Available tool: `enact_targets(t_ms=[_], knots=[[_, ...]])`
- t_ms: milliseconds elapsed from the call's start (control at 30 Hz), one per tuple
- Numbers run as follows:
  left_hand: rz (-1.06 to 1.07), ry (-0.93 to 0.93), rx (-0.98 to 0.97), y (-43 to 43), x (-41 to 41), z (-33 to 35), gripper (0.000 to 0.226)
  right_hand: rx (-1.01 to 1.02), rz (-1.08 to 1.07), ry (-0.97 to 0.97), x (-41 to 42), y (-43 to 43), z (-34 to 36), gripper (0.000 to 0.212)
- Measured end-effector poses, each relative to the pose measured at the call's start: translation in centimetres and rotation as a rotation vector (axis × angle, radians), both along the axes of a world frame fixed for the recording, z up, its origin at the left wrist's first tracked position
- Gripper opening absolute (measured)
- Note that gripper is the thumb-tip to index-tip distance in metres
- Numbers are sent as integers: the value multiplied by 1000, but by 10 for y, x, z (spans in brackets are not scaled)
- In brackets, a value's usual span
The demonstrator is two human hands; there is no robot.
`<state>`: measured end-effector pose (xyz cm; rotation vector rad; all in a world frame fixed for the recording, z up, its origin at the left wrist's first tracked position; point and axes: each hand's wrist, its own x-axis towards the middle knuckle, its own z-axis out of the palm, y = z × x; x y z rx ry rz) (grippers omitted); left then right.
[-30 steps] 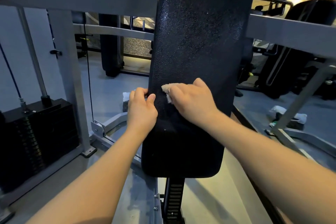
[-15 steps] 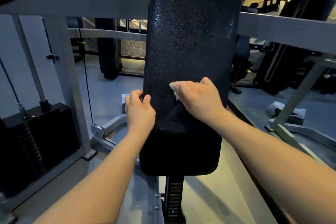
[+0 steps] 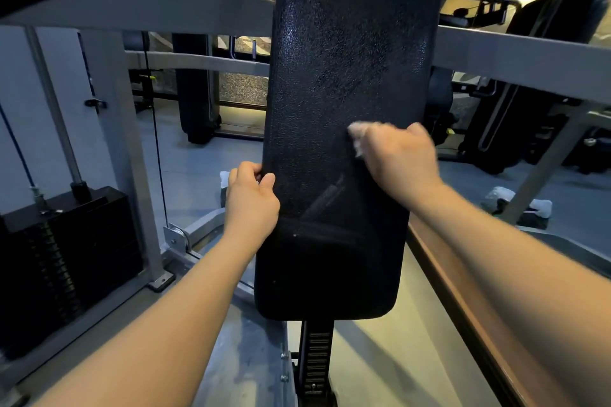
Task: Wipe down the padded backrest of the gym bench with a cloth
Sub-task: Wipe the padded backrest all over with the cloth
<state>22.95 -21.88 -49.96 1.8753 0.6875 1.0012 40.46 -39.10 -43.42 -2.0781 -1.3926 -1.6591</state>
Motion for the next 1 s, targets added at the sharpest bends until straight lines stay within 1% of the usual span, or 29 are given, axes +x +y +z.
enact_targets(t_ms=[33,100,167,233,300,333,400,433,533,600,733,833,867,933,1000], knots=[[-2,7,2,1,-1,1,23,87,-93,16,13,-8,16,24],[1,3,14,0,-3,3,22,242,-223,145,27,-21,39,26],[20,-3,91,-3,-3,4,25,295,-226,273,22,-17,35,23],[46,-2,230,-7,-2,2,35,259,-139,334,3,-9,12,15],[87,33,400,-12,-2,3,56,126,-26,260,-10,-9,-16,9],[106,72,487,-15,-2,6,69,53,-2,195,-11,-13,-25,10],[113,136,658,-24,-1,15,90,-29,-35,99,0,-21,-18,19],[90,140,736,-29,0,21,92,-18,-83,81,7,-23,-6,21],[-24,84,877,-35,15,42,75,138,-204,92,24,-16,37,20],[-52,59,933,-37,31,59,64,195,-218,92,33,-8,58,26],[-96,108,1048,-41,66,82,45,302,-265,124,47,1,75,24],[-50,166,1164,-32,84,88,44,387,-302,206,52,10,87,29],[-35,174,1172,-28,87,90,45,404,-288,220,52,12,89,29],[-9,175,1168,-27,91,90,48,414,-196,222,50,12,84,23],[31,159,1180,-30,94,85,50,316,-23,177,44,8,65,15]])
